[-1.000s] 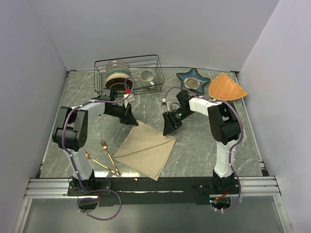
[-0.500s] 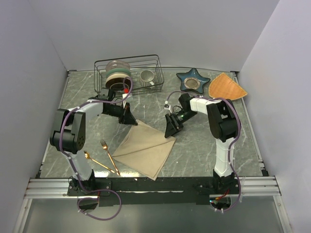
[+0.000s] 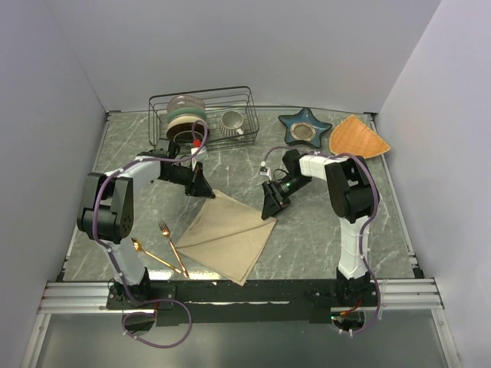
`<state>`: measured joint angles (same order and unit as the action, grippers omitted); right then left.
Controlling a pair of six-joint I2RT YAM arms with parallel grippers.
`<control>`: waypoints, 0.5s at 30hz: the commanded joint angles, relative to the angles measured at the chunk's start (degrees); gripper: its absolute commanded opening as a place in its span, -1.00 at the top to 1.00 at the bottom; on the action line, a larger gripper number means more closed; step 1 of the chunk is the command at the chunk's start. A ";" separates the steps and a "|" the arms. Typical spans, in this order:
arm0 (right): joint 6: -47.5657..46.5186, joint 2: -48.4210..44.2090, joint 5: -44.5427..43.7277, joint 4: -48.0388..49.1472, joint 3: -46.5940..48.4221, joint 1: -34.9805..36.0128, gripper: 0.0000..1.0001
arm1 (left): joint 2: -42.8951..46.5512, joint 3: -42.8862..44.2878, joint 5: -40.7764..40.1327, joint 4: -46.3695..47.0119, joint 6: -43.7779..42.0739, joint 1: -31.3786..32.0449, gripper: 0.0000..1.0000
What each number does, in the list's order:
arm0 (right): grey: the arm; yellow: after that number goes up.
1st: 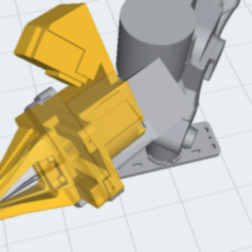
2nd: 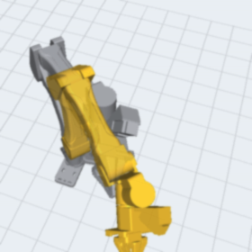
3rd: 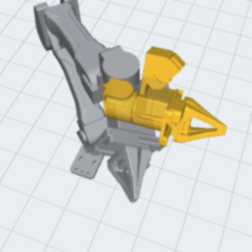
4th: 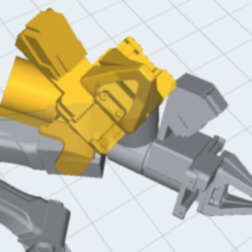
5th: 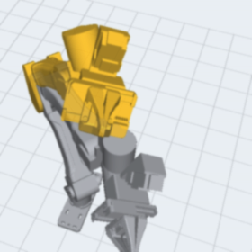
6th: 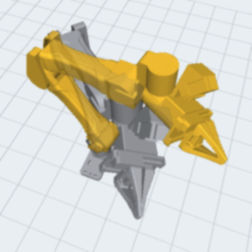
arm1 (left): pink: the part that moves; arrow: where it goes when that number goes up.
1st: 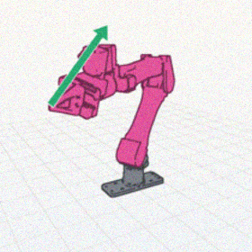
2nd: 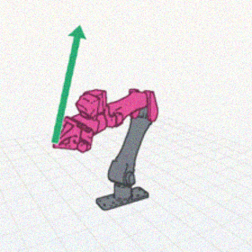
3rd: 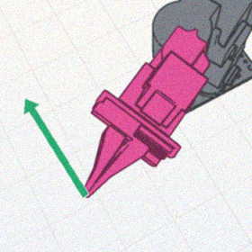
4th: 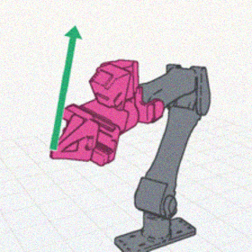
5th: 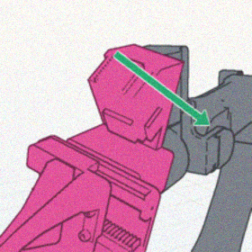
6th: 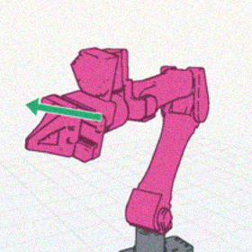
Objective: Fold the napkin into a case and place the utensils inside
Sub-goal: Turn over the upper triangle folded napkin at the center of the board.
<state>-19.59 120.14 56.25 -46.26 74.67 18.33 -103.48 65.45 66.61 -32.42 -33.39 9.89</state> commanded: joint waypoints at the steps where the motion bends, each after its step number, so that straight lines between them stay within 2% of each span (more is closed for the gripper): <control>1: -2.29 1.06 -4.75 -0.32 -0.85 -0.13 0.06 | 3.02 2.66 3.53 0.26 -2.56 -0.93 0.99; 7: -2.20 0.71 -4.83 -0.06 -1.02 -0.22 0.18 | 2.85 3.02 3.53 -0.62 -3.17 -1.54 0.98; 10: -2.29 -0.08 -4.83 0.38 -1.64 -0.22 0.39 | 2.50 3.54 3.62 -1.84 -3.96 -1.72 0.98; 11: -2.20 -0.43 -4.83 0.56 -1.72 -0.31 0.62 | 2.50 3.72 3.62 -2.20 -4.23 -1.80 0.98; 13: -2.46 -1.83 -4.75 0.56 -2.51 -0.22 0.95 | 2.32 4.42 3.53 -3.25 -5.28 -1.98 0.98; 15: -2.90 -4.45 -5.62 0.03 -3.04 -0.13 1.00 | 2.41 5.21 2.74 -6.06 -7.20 -2.16 0.98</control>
<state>-20.56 120.11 54.30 -45.25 73.25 18.35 -103.20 67.22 66.81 -35.22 -34.61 8.71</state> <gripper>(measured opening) 0.028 0.093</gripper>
